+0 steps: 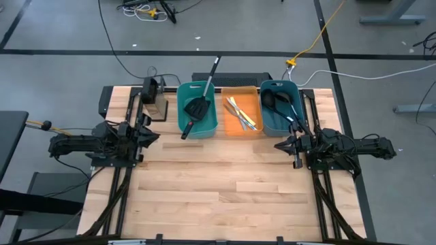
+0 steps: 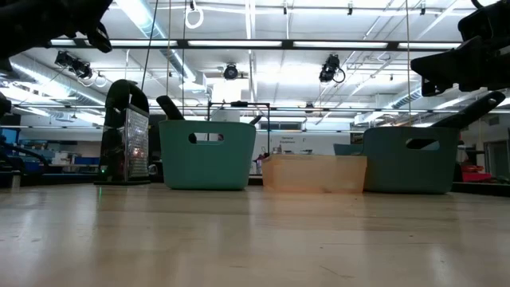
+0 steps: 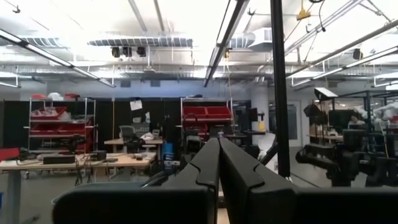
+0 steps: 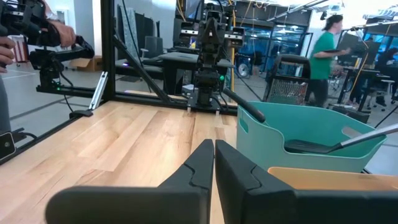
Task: Pick & Place Kitchen Items
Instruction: Return to Home Position
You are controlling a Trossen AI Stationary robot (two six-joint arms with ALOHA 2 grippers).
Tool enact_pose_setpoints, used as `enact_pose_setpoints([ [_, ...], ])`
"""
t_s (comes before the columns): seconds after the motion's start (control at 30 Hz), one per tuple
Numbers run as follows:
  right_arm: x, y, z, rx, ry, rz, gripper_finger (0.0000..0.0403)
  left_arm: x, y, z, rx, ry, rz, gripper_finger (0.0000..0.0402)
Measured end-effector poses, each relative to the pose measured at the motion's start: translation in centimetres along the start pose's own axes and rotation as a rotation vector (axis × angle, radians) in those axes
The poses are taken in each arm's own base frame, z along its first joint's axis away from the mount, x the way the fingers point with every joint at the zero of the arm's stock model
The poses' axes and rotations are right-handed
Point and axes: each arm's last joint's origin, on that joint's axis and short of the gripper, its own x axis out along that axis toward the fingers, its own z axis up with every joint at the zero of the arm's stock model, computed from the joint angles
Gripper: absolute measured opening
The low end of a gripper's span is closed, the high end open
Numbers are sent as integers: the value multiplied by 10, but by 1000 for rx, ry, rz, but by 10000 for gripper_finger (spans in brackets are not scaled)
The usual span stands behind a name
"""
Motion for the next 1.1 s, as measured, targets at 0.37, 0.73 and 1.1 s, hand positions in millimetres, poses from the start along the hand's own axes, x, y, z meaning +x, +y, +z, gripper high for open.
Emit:
enact_pose_setpoints([
  [0.37,0,0,0,0,0,0,25,-6,0,-11,9,-11,-6,13],
  [0.73,0,0,0,0,0,0,25,-6,0,-17,-32,46,-6,13],
  [1.1,0,0,0,0,0,0,25,-9,-3,-35,-76,237,-20,13],
])
